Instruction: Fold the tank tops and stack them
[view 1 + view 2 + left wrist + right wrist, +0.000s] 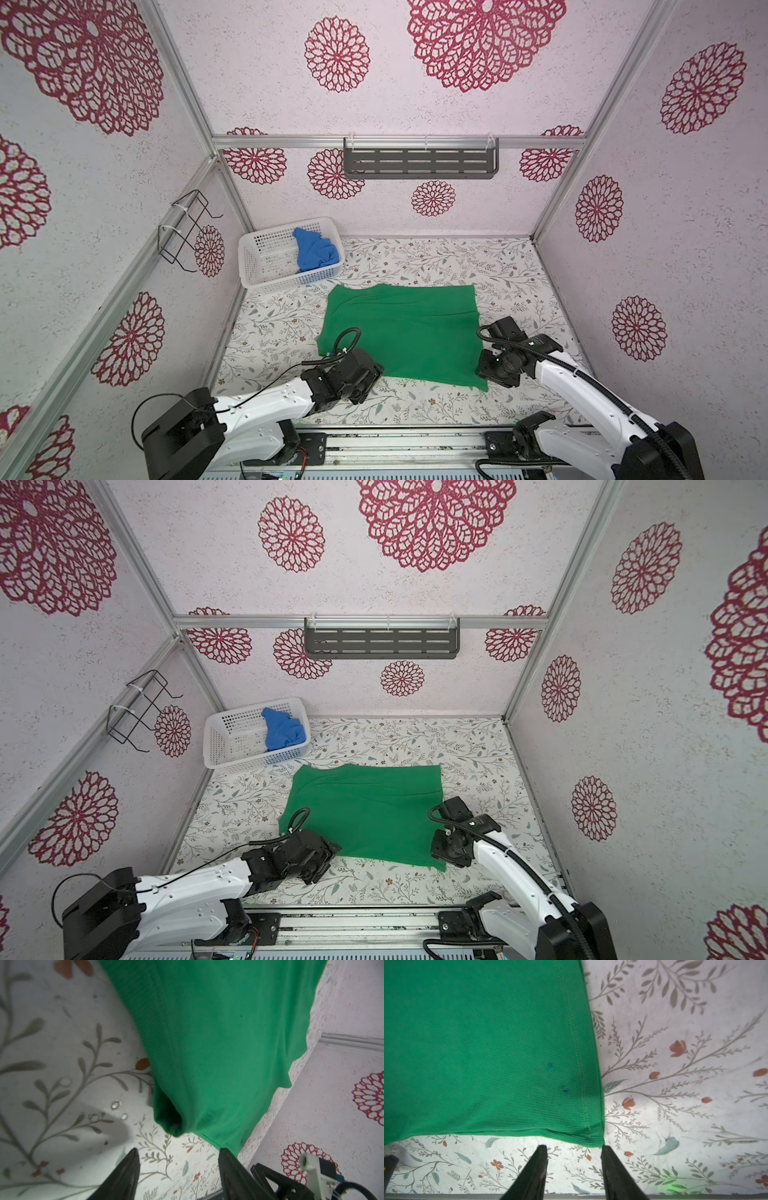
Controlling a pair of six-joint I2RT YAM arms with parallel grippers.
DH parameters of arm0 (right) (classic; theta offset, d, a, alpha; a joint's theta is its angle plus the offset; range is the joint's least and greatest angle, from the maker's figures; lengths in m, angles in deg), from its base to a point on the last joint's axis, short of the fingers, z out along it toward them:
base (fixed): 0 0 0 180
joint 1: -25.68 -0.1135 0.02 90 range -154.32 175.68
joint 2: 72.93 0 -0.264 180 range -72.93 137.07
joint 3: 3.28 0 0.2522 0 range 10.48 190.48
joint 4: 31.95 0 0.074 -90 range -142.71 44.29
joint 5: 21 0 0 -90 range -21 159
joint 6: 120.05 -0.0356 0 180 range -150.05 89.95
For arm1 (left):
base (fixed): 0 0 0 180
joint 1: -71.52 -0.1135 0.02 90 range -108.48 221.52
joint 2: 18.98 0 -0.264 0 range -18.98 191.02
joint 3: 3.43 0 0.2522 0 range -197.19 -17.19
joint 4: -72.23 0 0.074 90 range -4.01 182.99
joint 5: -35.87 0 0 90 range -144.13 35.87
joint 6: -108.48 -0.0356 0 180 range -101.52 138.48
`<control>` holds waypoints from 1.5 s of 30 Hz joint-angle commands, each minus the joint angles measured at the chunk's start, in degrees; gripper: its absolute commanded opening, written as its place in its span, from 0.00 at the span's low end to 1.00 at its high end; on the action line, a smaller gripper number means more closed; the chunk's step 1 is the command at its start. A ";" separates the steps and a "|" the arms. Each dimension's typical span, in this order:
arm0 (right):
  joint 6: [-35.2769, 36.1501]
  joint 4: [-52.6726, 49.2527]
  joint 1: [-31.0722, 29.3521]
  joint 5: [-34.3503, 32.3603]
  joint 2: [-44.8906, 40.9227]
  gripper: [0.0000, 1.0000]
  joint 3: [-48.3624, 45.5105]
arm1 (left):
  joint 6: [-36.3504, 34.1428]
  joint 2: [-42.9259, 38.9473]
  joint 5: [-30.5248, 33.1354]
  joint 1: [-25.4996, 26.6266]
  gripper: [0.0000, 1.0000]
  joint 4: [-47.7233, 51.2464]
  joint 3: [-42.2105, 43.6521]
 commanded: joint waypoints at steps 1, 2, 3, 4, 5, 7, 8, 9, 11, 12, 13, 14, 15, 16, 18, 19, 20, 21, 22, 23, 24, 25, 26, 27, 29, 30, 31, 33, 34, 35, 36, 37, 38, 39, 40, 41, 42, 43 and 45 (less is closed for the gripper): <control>-3.73 -0.36 -1.36 -0.60 -1.77 0.51 -1.91 | 5.22 0.96 1.41 0.33 0.63 -4.77 1.17; -4.23 -0.07 -1.57 -0.70 -2.01 0.51 -2.52 | 5.62 0.91 1.68 0.34 0.63 -4.74 1.40; -4.55 0.38 -1.68 -0.61 -2.09 0.52 -3.09 | 6.01 0.79 2.17 0.28 0.63 -4.69 1.75; -4.76 0.67 -1.76 -0.60 -2.13 0.52 -3.54 | 6.41 0.62 2.95 0.28 0.62 -4.65 2.11; -4.99 0.84 -1.85 -0.61 -2.09 0.52 -3.81 | 6.76 0.52 3.44 0.28 0.61 -4.65 2.28; -5.41 1.57 -1.94 -0.78 -2.08 0.52 -4.17 | 7.11 0.58 4.11 0.20 0.57 -5.15 2.72; -5.72 1.97 -1.94 -1.03 -2.17 0.52 -4.35 | 7.33 0.75 4.20 0.19 0.55 -5.83 3.01; -6.34 2.62 -1.94 -1.20 -2.29 0.52 -4.74 | 7.50 1.00 4.36 0.19 0.53 -6.46 3.32; -7.82 4.47 -1.94 -1.05 -2.70 0.52 -6.11 | 7.46 1.30 4.85 0.11 0.48 -7.67 3.89; -8.27 5.04 -1.98 -0.97 -2.78 0.52 -6.62 | 7.42 1.52 4.83 0.11 0.45 -7.71 3.91; -8.65 5.69 -1.99 -0.78 -2.85 0.52 -7.27 | 7.27 1.86 4.76 0.11 0.42 -8.06 3.94; -8.88 6.05 -2.05 -0.78 -2.79 0.51 -7.76 | 7.27 2.38 4.66 0.11 0.39 -8.73 4.00; -8.96 6.34 -2.05 -0.83 -2.72 0.51 -8.09 | 7.20 2.89 4.56 0.11 0.38 -9.39 4.09; -9.06 6.53 -2.03 -0.88 -2.58 0.51 -8.36 | 7.26 3.59 4.42 0.11 0.36 -10.21 4.09; -9.19 6.88 -2.04 -0.87 -2.46 0.49 -8.76 | 7.05 4.78 4.09 0.12 0.32 -11.33 3.86; -9.28 7.05 -2.03 -0.85 -2.35 0.48 -8.93 | 6.97 5.45 3.80 0.11 0.30 -11.85 3.74; -9.39 7.17 -2.13 -0.71 -2.39 0.47 -9.03 | 7.00 5.99 3.45 0.11 0.28 -12.31 3.66; -9.48 7.25 -2.12 -0.69 -2.37 0.45 -9.12 | 6.91 6.22 3.25 0.11 0.26 -12.46 3.57; -9.49 7.21 -2.23 -0.81 -2.34 0.43 -9.12 | 6.65 6.23 3.00 0.15 0.24 -12.25 3.40; -9.46 7.05 -2.20 -0.95 -2.38 0.41 -9.12 | 6.35 6.02 2.87 0.12 0.21 -11.67 3.15; -9.48 6.96 -2.20 -1.11 -2.35 0.39 -9.12 | 5.87 5.89 2.90 0.13 0.19 -10.98 2.83; -9.41 6.91 -2.20 -1.17 -2.25 0.36 -9.12 | 5.02 5.55 3.08 0.11 0.16 -10.07 2.50; -9.41 7.02 -2.28 -1.22 -2.28 0.34 -9.16 | 4.49 5.23 3.19 0.11 0.12 -8.99 2.07; -9.41 6.93 -2.29 -1.13 -2.25 0.31 -9.13 | 4.38 4.97 3.18 0.12 0.09 -8.25 1.85; -9.38 6.69 -2.46 -1.13 -2.30 0.24 -9.03 | 4.23 4.50 3.16 0.11 0.03 -7.40 1.82; -9.41 6.49 -2.53 -1.21 -2.30 0.20 -8.94 | 4.15 4.25 3.09 0.11 0.00 -6.84 1.79; -9.41 6.23 -2.64 -1.24 -2.33 0.15 -8.79 | 3.98 3.98 2.99 0.11 0.00 -6.12 1.67; -9.40 5.42 -2.99 -1.14 -2.34 0.08 -8.35 | 3.63 3.15 2.77 0.11 0.00 -4.34 1.46; -9.33 4.76 -3.43 -1.18 -2.50 0.05 -7.80 | 3.47 2.56 2.77 0.19 0.00 -3.06 1.29; -9.32 3.78 -4.11 -1.30 -2.47 0.01 -7.11 | 3.53 1.72 2.54 0.36 0.00 -1.66 1.20; -9.31 2.65 -4.73 -1.41 -2.50 0.00 -6.42 | 3.66 0.86 2.88 0.68 0.00 0.06 0.91; -9.32 1.50 -5.55 -1.32 -2.51 0.00 -5.66 | 3.98 -0.36 3.51 1.34 0.00 2.58 0.44; -9.17 0.29 -6.27 -1.26 -2.43 0.00 -4.83 | 4.50 -1.72 4.72 2.23 0.00 5.75 -0.16; -9.03 -0.40 -6.80 -1.00 -2.39 0.00 -4.28 | 5.00 -2.98 6.25 3.00 0.00 8.81 -0.85; -8.93 -0.69 -7.16 -0.19 -2.30 0.00 -3.82 | 5.33 -4.16 7.80 3.59 0.00 12.09 -1.57; -8.55 -0.91 -7.38 0.28 -2.08 0.00 -3.21 | 5.27 -4.94 8.68 3.83 0.00 14.27 -2.02; -7.73 -1.65 -7.39 0.09 -1.61 0.00 -2.26 | 5.01 -5.57 9.30 3.80 0.00 15.28 -2.34; -6.30 -3.09 -7.39 -0.92 -0.83 0.00 -0.74 | 4.70 -6.04 9.92 3.85 0.00 16.20 -2.71; -2.92 -6.32 -7.39 -2.90 1.04 0.00 2.53 | 3.37 -6.37 11.72 3.73 0.00 18.65 -4.10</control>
